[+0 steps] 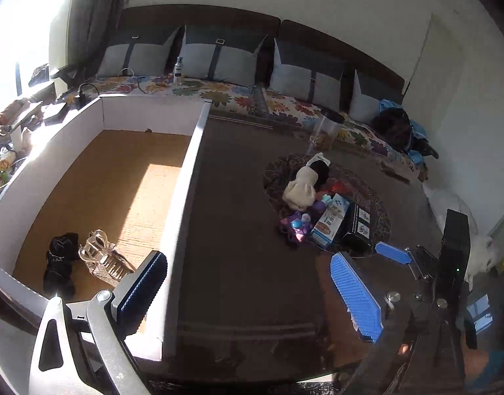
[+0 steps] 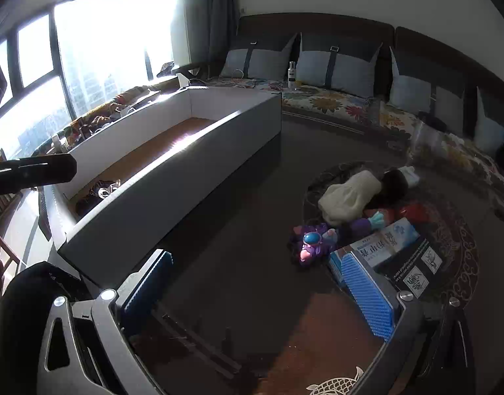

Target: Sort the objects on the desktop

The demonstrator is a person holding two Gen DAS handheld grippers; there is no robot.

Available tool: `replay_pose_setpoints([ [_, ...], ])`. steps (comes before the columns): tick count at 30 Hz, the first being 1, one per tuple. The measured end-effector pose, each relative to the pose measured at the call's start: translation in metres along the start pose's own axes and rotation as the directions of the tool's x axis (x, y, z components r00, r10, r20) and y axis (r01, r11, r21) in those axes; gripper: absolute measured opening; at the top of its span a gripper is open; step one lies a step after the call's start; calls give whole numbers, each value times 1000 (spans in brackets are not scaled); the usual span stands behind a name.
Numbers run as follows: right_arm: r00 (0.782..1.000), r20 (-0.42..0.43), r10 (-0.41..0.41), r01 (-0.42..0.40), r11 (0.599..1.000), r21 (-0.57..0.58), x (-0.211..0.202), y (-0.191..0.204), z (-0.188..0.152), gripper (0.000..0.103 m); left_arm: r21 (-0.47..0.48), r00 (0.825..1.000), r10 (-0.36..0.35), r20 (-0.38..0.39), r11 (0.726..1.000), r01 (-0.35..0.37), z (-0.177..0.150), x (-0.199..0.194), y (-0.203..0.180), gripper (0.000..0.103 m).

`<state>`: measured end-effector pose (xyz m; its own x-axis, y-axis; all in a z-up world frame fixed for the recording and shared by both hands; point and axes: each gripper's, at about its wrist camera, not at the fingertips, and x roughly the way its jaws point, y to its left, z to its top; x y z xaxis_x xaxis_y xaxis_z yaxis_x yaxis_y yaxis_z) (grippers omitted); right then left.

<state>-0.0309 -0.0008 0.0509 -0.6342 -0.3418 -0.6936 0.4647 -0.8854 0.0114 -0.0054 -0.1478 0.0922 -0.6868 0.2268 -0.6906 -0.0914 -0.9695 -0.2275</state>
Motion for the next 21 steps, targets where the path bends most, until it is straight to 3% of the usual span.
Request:
replay_pose_setpoints([
  [3,991,-94,-97,99,995,23,-3,-50,-54,103,39,994,1,-107,999,3,-21,50,-39,102],
  [8,966,-175,-191,216,967,137,-8,-119,-105,103,9,965,49,-256,999,-48,-46,132,-53,102],
  [13,966,-177,-188,225,948,224,-4,-148,-118,103,51,965,110,-239,994,-101,-49,163,-64,102],
  [15,967,-160,-199,231,950,211,-2,-150,-112,103,51,963,113,-246,993,-104,-51,171,-63,102],
  [21,959,-185,-213,244,956,165,12,-154,-103,103,138,957,213,-199,972,-188,-49,182,-76,103],
])
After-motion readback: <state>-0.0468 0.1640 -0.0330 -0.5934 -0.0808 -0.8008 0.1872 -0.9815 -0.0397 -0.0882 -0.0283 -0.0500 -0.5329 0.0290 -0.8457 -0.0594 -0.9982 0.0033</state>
